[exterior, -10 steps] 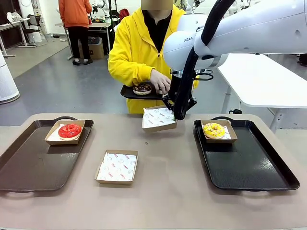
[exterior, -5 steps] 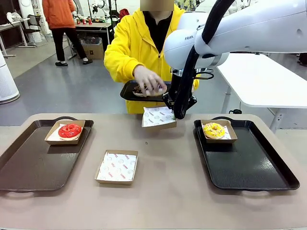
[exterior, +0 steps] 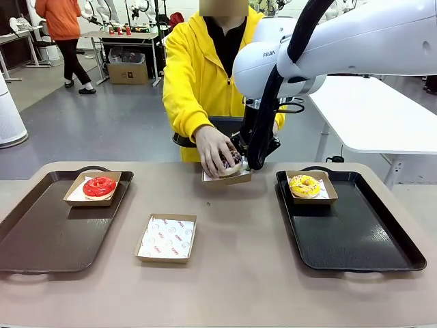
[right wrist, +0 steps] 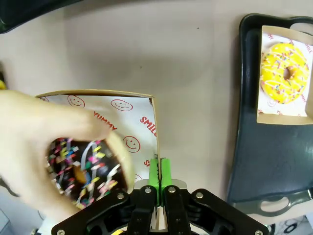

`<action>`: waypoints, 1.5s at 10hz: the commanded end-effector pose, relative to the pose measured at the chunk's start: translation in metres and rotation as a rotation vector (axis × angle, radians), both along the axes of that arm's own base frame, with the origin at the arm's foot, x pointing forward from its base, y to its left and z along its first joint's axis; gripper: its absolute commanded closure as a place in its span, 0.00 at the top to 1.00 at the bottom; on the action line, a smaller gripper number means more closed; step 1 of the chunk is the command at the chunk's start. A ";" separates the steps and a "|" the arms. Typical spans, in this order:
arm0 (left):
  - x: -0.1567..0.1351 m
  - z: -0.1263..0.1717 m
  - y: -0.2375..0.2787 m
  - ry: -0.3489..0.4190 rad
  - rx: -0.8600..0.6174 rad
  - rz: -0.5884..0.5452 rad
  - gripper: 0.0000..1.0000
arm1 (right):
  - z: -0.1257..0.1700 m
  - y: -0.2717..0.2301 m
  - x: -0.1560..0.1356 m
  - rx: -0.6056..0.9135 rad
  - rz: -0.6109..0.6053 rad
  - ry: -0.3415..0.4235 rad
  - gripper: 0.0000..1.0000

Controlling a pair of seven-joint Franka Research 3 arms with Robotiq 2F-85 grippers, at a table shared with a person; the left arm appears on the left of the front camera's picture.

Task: Individually package the donuts and arrange them on the tray.
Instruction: Place the picked Paper togo box on the Handle tray while simultaneously picking up another Paper togo box from the table with the other hand.

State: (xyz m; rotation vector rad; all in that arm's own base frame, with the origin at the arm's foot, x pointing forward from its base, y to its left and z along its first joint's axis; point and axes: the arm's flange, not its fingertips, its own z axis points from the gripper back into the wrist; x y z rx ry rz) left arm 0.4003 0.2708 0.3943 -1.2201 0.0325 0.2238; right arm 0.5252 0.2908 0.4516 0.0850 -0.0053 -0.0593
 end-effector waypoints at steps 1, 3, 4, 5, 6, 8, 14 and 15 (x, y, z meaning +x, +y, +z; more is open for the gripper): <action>0.000 0.001 0.000 0.007 0.001 0.005 1.00 | -0.001 -0.002 -0.004 0.008 -0.005 -0.004 0.00; 0.000 0.001 0.000 0.007 0.001 0.005 1.00 | -0.001 -0.002 -0.004 0.008 -0.005 -0.004 0.00; 0.000 0.001 0.000 0.007 0.001 0.005 1.00 | -0.001 -0.002 -0.004 0.008 -0.005 -0.004 0.00; 0.000 0.001 0.000 0.007 0.001 0.005 1.00 | -0.001 -0.002 -0.004 0.008 -0.005 -0.004 0.00; 0.000 0.001 0.000 0.007 0.001 0.005 1.00 | -0.001 -0.002 -0.004 0.008 -0.005 -0.004 0.00; 0.000 0.001 0.000 0.007 0.001 0.005 1.00 | -0.001 -0.002 -0.004 0.008 -0.005 -0.004 0.00; -0.006 0.024 -0.022 -0.021 0.134 -0.029 1.00 | 0.020 -0.021 -0.026 0.002 0.075 -0.029 0.02; -0.006 0.040 -0.037 -0.031 0.193 -0.050 1.00 | 0.032 -0.039 -0.041 -0.005 0.099 -0.026 0.02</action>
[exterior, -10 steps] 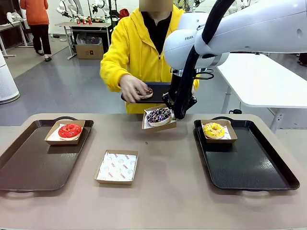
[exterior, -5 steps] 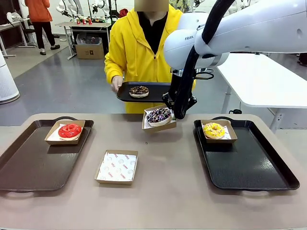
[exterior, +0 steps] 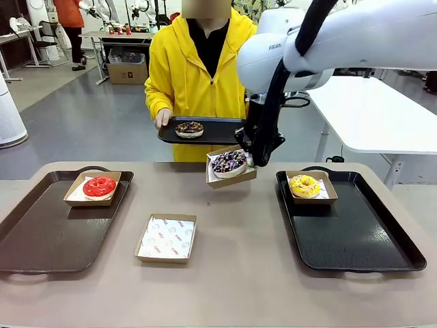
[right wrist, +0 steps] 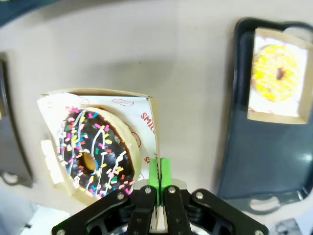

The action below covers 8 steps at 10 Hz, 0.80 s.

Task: Individually package the donuts and arrange them on the tray.
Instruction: Place the picked Paper togo box on the Handle tray while simultaneously picking up another Paper togo box from the table with the other hand.

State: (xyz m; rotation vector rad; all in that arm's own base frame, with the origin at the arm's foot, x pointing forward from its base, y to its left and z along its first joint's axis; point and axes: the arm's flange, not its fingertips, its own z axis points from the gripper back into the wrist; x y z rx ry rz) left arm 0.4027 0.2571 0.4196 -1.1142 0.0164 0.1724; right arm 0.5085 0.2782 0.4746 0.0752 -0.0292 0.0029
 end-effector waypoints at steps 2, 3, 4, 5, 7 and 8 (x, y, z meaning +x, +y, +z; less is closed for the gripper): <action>-0.003 0.055 -0.069 0.005 0.237 -0.074 1.00 | 0.039 -0.072 -0.054 -0.022 0.068 0.008 0.02; -0.004 0.068 -0.092 -0.002 0.308 -0.096 1.00 | 0.049 -0.093 -0.064 -0.029 0.084 -0.004 0.02; -0.004 0.079 -0.120 0.004 0.375 -0.130 1.00 | 0.055 -0.118 -0.072 -0.022 0.060 -0.005 0.02; -0.001 0.088 -0.149 0.009 0.438 -0.168 1.00 | 0.054 -0.148 -0.076 0.001 0.032 0.006 0.02; 0.008 0.094 -0.201 0.013 0.565 -0.168 1.00 | 0.042 -0.183 -0.078 0.013 0.063 0.015 0.02; 0.009 0.091 -0.224 0.012 0.610 -0.169 1.00 | 0.031 -0.197 -0.075 0.012 0.012 0.024 0.02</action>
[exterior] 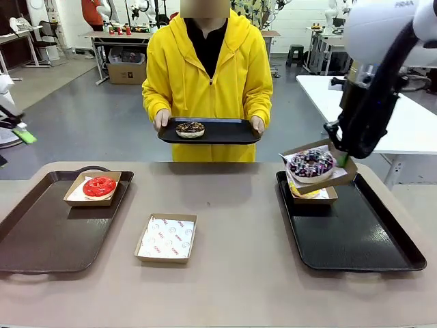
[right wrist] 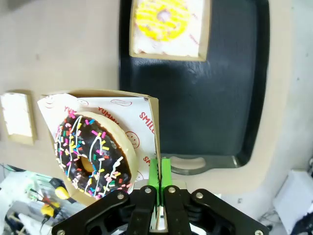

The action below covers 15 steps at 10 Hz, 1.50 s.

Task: Individually package the donuts and arrange them on the tray.
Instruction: Place the picked Paper togo box on the Handle tray while simultaneously picking up another Paper togo box from the table with the other hand.

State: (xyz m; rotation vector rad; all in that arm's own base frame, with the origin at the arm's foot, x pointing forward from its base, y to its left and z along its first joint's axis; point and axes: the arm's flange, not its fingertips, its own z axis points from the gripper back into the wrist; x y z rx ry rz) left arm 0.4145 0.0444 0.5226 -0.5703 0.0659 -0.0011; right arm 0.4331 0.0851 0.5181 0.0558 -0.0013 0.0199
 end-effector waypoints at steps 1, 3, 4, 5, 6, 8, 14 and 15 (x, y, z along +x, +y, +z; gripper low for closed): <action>-0.002 -0.019 -0.032 0.003 0.116 0.016 1.00 | -0.026 -0.016 0.002 0.034 -0.016 0.024 0.02; 0.007 -0.042 -0.074 0.005 0.208 0.010 1.00 | -0.046 -0.035 0.005 0.024 -0.033 0.042 0.02; 0.011 -0.053 -0.094 0.005 0.241 0.011 1.00 | -0.053 -0.038 0.005 0.021 -0.038 0.048 0.02; 0.013 -0.064 -0.114 0.000 0.269 0.007 1.00 | -0.058 -0.041 0.003 0.019 -0.035 0.051 0.02; 0.011 -0.088 -0.166 -0.026 0.336 -0.031 1.00 | -0.072 -0.054 -0.004 0.022 -0.073 0.054 0.02; 0.011 -0.091 -0.172 -0.026 0.341 -0.035 1.00 | -0.074 -0.056 -0.005 0.023 -0.081 0.054 0.02; 0.005 -0.137 -0.234 -0.059 0.420 -0.086 1.00 | -0.067 -0.049 0.001 0.005 -0.081 0.075 0.02; 0.007 -0.130 -0.228 -0.032 0.363 -0.103 1.00 | -0.067 -0.049 0.001 0.005 -0.081 0.075 0.02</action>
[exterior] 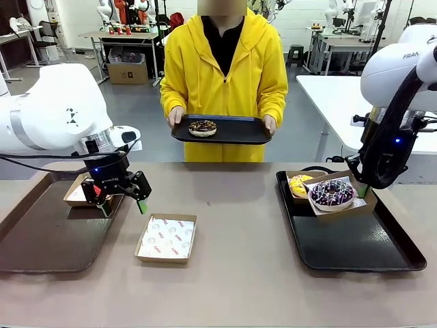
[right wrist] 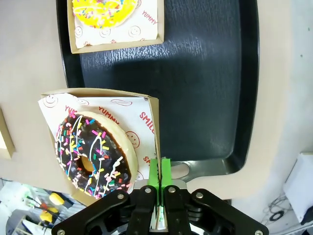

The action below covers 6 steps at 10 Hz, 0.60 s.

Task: Individually package the donuts and arrange them on the tray.
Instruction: Place the picked Paper togo box on the Handle tray while simultaneously picking up another Paper togo box from the table with the other hand.

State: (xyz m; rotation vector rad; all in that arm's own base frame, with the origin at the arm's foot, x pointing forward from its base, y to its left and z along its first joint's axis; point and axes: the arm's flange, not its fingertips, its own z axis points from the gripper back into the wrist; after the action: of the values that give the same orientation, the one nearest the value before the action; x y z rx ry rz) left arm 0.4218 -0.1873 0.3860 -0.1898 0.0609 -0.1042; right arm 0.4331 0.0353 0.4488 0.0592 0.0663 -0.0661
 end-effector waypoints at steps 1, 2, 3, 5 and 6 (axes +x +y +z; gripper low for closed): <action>-0.001 0.007 0.003 0.003 -0.013 0.007 1.00 | 0.003 0.001 0.001 0.002 0.003 0.005 0.02; -0.001 0.007 0.003 0.003 -0.013 0.007 1.00 | 0.003 0.001 0.001 0.002 0.003 0.005 0.02; -0.001 0.007 0.003 0.003 -0.013 0.007 1.00 | 0.003 0.001 0.001 0.002 0.003 0.005 0.02; -0.001 0.007 0.003 0.003 -0.013 0.007 1.00 | 0.003 0.001 0.001 0.002 0.003 0.005 0.02; -0.001 0.007 0.003 0.003 -0.013 0.007 1.00 | 0.003 0.001 0.001 0.002 0.003 0.005 0.02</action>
State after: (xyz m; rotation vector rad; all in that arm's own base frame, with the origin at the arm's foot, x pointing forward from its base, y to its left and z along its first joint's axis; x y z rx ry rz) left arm 0.4230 -0.1839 0.3889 -0.1939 0.0592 -0.0964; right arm 0.4330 0.0353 0.4488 0.0592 0.0667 -0.0661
